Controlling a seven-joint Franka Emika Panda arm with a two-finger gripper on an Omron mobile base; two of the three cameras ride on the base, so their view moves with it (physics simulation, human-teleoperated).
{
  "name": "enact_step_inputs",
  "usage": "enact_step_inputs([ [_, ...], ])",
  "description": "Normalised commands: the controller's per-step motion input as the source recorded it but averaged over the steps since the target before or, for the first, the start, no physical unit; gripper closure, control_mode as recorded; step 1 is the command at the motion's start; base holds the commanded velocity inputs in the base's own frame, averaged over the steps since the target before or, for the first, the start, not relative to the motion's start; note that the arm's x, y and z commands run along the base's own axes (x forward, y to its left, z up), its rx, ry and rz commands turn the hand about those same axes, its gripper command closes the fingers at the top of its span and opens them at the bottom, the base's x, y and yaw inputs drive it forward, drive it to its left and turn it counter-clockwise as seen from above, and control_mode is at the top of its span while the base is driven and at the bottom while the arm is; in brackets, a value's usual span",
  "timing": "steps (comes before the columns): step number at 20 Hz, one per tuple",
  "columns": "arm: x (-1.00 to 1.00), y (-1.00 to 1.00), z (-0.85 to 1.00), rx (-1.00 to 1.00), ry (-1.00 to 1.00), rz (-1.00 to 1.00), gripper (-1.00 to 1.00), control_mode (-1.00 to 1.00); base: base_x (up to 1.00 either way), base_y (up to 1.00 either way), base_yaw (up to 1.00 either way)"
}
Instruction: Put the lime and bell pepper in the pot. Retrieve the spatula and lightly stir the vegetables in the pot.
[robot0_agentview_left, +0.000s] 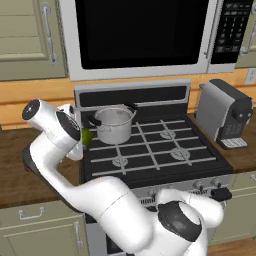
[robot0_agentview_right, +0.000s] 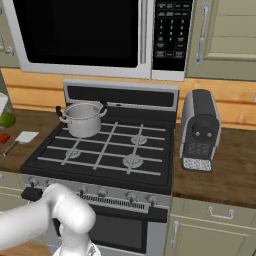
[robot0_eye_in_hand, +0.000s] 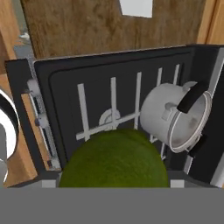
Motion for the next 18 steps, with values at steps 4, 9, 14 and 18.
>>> enact_step_inputs([
  [4,0.51,-1.0,0.34,0.08,0.04,0.05,1.0,-1.0,0.0,0.0,0.0],
  [9,0.76,-1.0,0.15,0.02,0.18,0.02,1.0,-1.0,0.0,0.0,0.0],
  [14,0.52,-0.88,0.02,0.0,0.13,0.14,1.0,-1.0,0.0,0.0,0.0],
  [18,0.6,-0.53,0.0,0.0,0.07,0.38,1.0,-1.0,0.0,0.0,0.0],
])
